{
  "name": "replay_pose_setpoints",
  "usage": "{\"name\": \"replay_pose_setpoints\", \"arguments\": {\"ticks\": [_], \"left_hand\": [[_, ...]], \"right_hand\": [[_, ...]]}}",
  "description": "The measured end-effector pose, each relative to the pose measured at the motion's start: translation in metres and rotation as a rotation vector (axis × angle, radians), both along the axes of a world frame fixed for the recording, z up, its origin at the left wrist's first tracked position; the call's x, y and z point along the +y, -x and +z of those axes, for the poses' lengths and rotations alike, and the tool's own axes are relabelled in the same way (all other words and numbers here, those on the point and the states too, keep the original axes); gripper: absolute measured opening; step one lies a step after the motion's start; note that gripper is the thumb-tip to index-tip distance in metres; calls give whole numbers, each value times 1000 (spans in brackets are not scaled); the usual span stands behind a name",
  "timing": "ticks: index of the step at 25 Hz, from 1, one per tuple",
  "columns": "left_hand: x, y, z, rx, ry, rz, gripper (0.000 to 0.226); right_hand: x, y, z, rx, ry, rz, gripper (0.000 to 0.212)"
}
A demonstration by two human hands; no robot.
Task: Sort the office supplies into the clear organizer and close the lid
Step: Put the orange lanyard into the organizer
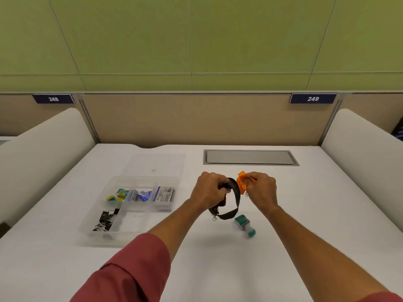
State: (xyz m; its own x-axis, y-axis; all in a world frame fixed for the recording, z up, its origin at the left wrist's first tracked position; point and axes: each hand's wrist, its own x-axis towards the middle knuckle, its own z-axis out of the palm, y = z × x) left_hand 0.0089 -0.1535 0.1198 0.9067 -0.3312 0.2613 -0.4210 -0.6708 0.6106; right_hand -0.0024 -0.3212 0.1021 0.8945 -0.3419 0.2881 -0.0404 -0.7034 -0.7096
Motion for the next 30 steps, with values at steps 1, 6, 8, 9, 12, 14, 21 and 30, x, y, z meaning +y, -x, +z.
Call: {"name": "replay_pose_setpoints", "arguments": {"ticks": [1, 6, 8, 9, 12, 14, 21, 30], "left_hand": [[15, -2, -1, -3, -1, 30, 20], [85, -9, -3, 15, -24, 157, 20], [113, -10, -3, 22, -22, 199, 20], [127, -11, -3, 22, -19, 223, 20], [164, -12, -1, 21, -44, 280, 22], [186, -14, 1, 15, -64, 297, 23], [246, -15, -7, 50, -4, 389, 17], [286, -18, -48, 124, 10, 477, 12]], "right_hand": [[14, -3, -1, 5, 0, 16, 25], [83, -18, -2, 25, -21, 87, 25], [110, -22, -2, 29, -14, 134, 24], [123, -23, -1, 28, -9, 155, 25], [159, -28, 1, 25, 2, 214, 27], [179, -31, 3, 20, 5, 242, 27], [223, -36, 4, 11, 30, 307, 27], [248, -42, -8, 89, 29, 293, 32]]}}
